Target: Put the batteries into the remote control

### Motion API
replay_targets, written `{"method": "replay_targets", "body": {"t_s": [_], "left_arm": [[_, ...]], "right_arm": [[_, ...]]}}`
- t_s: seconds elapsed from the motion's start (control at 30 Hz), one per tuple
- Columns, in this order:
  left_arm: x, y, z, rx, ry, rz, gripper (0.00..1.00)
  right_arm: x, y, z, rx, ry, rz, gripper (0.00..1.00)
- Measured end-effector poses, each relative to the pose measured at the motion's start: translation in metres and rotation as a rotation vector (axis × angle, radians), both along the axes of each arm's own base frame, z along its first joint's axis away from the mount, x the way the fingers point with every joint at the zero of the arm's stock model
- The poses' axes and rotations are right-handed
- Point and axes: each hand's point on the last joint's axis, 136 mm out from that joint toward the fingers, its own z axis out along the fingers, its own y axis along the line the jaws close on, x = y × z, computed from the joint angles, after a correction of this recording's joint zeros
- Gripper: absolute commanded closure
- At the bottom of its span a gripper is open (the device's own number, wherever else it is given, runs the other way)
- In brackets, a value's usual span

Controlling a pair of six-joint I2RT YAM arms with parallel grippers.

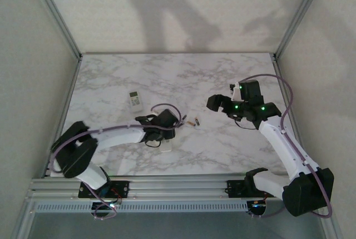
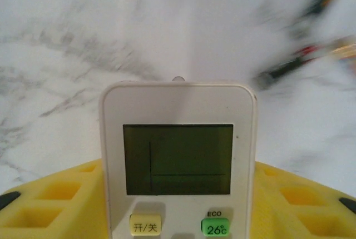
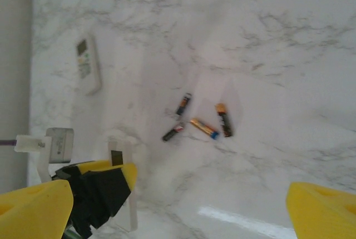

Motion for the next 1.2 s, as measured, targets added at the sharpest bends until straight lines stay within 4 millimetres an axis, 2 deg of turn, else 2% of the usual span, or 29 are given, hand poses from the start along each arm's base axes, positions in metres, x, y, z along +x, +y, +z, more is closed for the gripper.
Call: {"method": "replay_targets", "body": {"t_s": [0.1,0.13,0.17,0.23,0.3,0.43,0.53,0.63,0.73,0.87,0.97,1.0,1.1,1.2], "left_arm": [[0.022,-0.01,0.065,-0.224,-0.131,-0.024,0.57],[0.032,-0.01,0.097,-0.328,-0.202,-0.034,0.58],[0.039,-0.008,0.121,-0.396,-0.258,-0.038,0.58],[0.053,-0.001,0.184,-0.559,-0.415,-0.061,0.58],[0.058,0.003,0.229,-0.663,-0.523,-0.103,0.59],[0.053,-0.016,0.288,-0.846,-0.636,-0.245,0.59],[0.049,-0.031,0.306,-0.944,-0.643,-0.327,0.6],[0.049,-0.042,0.311,-1.015,-0.626,-0.375,0.6],[0.046,-0.047,0.32,-1.064,-0.627,-0.409,0.6],[0.039,-0.047,0.346,-1.118,-0.675,-0.45,0.6],[0.035,-0.046,0.363,-1.149,-0.715,-0.473,0.6],[0.034,-0.046,0.365,-1.154,-0.72,-0.48,0.6],[0.037,-0.048,0.362,-1.164,-0.708,-0.477,0.62],[0.038,-0.049,0.361,-1.178,-0.687,-0.468,0.63]], "right_arm": [[0.004,0.015,0.023,0.099,-0.039,0.032,0.01],[0.006,0.021,0.033,0.143,-0.056,0.049,0.01],[0.007,0.027,0.043,0.187,-0.076,0.068,0.01],[0.007,0.04,0.064,0.276,-0.116,0.112,0.01],[0.004,0.054,0.085,0.356,-0.152,0.164,0.01],[-0.012,0.09,0.132,0.497,-0.228,0.316,0.01],[-0.023,0.11,0.158,0.574,-0.27,0.409,0.01],[-0.031,0.125,0.173,0.618,-0.289,0.475,0.01],[-0.034,0.135,0.177,0.638,-0.283,0.511,0.01],[-0.036,0.146,0.177,0.637,-0.271,0.538,0.02],[-0.041,0.154,0.179,0.631,-0.275,0.57,0.15],[-0.043,0.156,0.18,0.633,-0.28,0.582,0.24],[-0.049,0.159,0.187,0.643,-0.294,0.61,0.42],[-0.05,0.16,0.188,0.641,-0.311,0.62,0.53]]}}
